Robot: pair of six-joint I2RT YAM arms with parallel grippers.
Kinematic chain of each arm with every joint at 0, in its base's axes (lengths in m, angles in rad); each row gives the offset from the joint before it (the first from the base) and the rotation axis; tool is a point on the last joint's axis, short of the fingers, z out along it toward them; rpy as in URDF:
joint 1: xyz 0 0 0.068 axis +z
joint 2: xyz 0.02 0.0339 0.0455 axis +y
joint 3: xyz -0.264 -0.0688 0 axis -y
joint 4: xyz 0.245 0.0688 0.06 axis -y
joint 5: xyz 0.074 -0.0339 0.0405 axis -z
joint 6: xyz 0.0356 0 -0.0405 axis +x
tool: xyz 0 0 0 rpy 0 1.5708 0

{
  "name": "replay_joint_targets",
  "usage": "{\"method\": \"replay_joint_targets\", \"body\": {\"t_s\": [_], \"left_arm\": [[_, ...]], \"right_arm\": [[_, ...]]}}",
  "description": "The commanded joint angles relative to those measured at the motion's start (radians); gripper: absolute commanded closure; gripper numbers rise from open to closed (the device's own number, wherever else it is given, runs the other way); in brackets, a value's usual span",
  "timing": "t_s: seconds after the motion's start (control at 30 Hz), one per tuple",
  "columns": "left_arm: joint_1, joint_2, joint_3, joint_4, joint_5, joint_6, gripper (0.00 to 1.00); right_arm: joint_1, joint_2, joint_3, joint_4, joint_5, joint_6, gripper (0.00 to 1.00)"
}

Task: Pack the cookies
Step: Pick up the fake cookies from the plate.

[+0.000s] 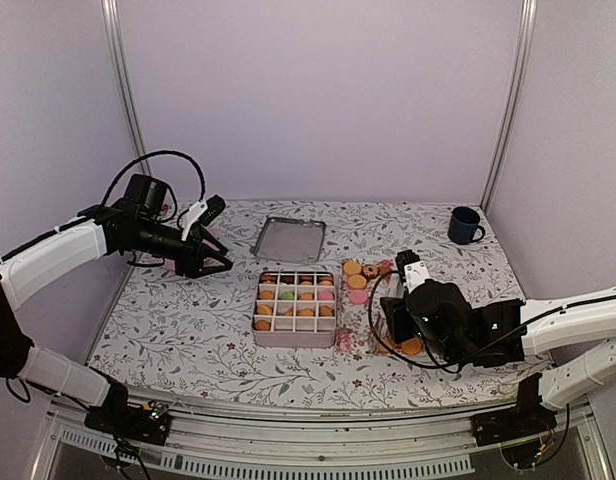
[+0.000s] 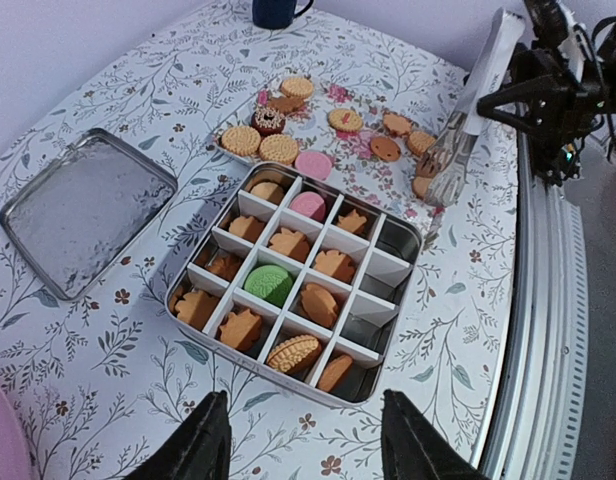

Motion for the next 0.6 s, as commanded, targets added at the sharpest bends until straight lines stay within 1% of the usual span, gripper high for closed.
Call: {"method": "replay_joint_targets", "body": {"t_s": [0.0, 0.27, 0.4, 0.57], "left_arm": [[0.01, -0.024, -0.005, -0.011, 0.012, 0.01, 0.48], [0.009, -0.021, 0.0, -0.008, 0.019, 0.007, 0.49], [0.011, -0.021, 0.002, -0.006, 0.021, 0.007, 0.49], [0.011, -0.022, 0.002, -0.006, 0.023, 0.006, 0.49]], "right_arm": [[0.018, 0.005, 0.014, -0.096, 0.034, 0.04, 0.58], [0.068, 0.028, 0.029, -0.139, 0.05, 0.061, 0.57], [0.099, 0.068, 0.054, -0.195, 0.097, 0.102, 0.57], [0.102, 0.073, 0.058, -0.21, 0.126, 0.153, 0.56]]}}
